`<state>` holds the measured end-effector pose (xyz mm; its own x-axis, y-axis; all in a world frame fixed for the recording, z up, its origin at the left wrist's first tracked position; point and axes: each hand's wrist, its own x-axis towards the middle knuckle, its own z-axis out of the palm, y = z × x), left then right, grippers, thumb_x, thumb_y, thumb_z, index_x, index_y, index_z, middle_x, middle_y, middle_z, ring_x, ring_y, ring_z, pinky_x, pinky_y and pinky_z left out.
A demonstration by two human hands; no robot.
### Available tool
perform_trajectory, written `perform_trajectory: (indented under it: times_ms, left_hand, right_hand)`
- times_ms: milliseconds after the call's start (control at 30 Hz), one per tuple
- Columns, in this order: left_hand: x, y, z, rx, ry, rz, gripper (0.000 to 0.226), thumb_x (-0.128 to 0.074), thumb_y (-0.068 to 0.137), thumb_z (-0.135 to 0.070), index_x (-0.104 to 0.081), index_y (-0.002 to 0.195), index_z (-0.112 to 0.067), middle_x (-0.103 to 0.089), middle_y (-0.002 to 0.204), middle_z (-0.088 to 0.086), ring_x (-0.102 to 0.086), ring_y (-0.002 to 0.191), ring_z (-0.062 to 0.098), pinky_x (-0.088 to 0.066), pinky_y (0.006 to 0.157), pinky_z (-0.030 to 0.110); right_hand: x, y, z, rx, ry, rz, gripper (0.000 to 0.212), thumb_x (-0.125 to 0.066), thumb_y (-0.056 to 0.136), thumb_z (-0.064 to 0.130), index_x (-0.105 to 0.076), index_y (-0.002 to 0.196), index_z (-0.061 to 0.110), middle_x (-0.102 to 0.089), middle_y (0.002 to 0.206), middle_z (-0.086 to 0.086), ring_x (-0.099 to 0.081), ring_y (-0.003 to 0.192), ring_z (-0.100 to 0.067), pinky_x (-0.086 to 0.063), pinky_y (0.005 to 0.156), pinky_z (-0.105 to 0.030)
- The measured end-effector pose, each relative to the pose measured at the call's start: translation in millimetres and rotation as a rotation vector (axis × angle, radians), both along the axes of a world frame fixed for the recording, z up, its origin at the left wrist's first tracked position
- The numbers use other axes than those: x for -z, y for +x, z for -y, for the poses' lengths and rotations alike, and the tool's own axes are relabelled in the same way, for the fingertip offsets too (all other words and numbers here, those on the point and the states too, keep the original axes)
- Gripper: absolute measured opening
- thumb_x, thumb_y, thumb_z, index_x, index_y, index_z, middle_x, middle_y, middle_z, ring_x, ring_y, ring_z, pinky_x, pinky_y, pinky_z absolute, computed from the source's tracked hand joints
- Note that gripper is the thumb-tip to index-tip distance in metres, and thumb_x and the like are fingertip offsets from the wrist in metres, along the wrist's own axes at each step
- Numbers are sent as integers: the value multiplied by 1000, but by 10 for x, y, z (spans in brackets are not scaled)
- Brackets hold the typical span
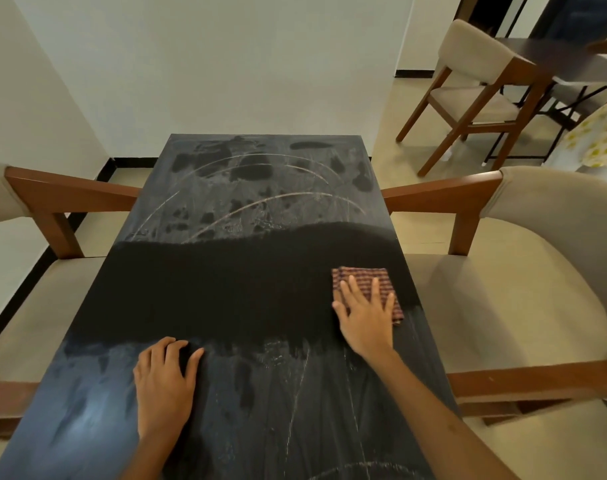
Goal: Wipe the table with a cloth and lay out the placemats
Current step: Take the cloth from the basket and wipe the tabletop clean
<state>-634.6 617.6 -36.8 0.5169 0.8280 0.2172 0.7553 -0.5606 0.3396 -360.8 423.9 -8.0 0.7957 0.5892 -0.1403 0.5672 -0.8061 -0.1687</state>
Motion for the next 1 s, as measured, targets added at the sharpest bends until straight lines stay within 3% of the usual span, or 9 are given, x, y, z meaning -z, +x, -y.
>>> perform_trajectory:
  times_ms: [133, 233, 367, 600, 667, 767, 900, 1000]
  left_hand:
    - [10, 1, -1, -4, -12, -7, 29, -66, 86, -29, -65, 104, -7, -59, 113, 12, -48, 111, 32, -41, 95, 53]
    - [0, -2, -1, -6, -23, -3, 28, -64, 87, -30, -65, 105, -8, -58, 113, 12, -47, 112, 31, -41, 96, 53]
    - [-21, 4, 8, -4, -30, 11, 28, -64, 87, -28, -65, 105, -6, -58, 113, 13, -47, 112, 32, -40, 96, 52]
    - [-34, -7, 15, -2, -34, 7, 30, -62, 88, -30, -64, 106, -6, -58, 114, 13, -47, 112, 31, -39, 97, 52]
    - [-27, -4, 21, 3, -30, 1, 31, -62, 89, -30, -64, 107, -6, -58, 114, 14, -47, 113, 32, -38, 98, 52]
    - [-15, -21, 32, 8, 46, -51, 30, -62, 89, -28, -66, 106, -4, -58, 114, 17, -47, 113, 35, -35, 99, 53]
    - [-52, -22, 77, 41, 202, -167, 30, -62, 87, -23, -68, 106, 1, -60, 115, 23, -48, 113, 42, -33, 97, 56]
    - [-97, -28, 182, 60, 234, -198, 32, -59, 91, -23, -66, 108, 3, -58, 119, 26, -47, 114, 44, -34, 96, 57]
  right_hand:
    - [25, -295, 17, -129, -18, 13, 84, 27, 82, 60, -13, 153, 36, -9, 161, 12, 3, 149, -32, 6, 117, -55]
    - [30, -198, 129, -122, -25, 9, 72, 16, 89, 59, -12, 152, 39, -8, 161, 13, 3, 149, -31, 3, 119, -55]
    - [17, 60, 438, 61, -70, 14, 54, -9, 101, 50, -6, 154, 37, -1, 162, 9, 6, 149, -33, 2, 118, -56]
    - [6, -2, 741, 230, -110, -15, 56, -14, 102, 48, -2, 155, 33, 3, 163, 4, 8, 148, -34, -2, 118, -57]
    - [9, -93, 666, 183, -109, 2, 57, -13, 102, 48, 0, 155, 32, 4, 163, 4, 10, 148, -35, 0, 118, -58]
    - [10, -452, 453, 35, -90, -13, 61, 3, 95, 49, -4, 153, 33, 2, 160, 8, 9, 147, -35, 4, 116, -59]
    - [-6, -982, 228, -97, -42, -59, 58, -14, 97, 50, -37, 146, 31, -34, 154, 6, -21, 144, -37, -16, 113, -63]
    - [-7, -1011, 288, -158, -44, -54, 66, 1, 92, 54, -17, 152, 34, -13, 161, 6, -3, 149, -34, 1, 117, -57]
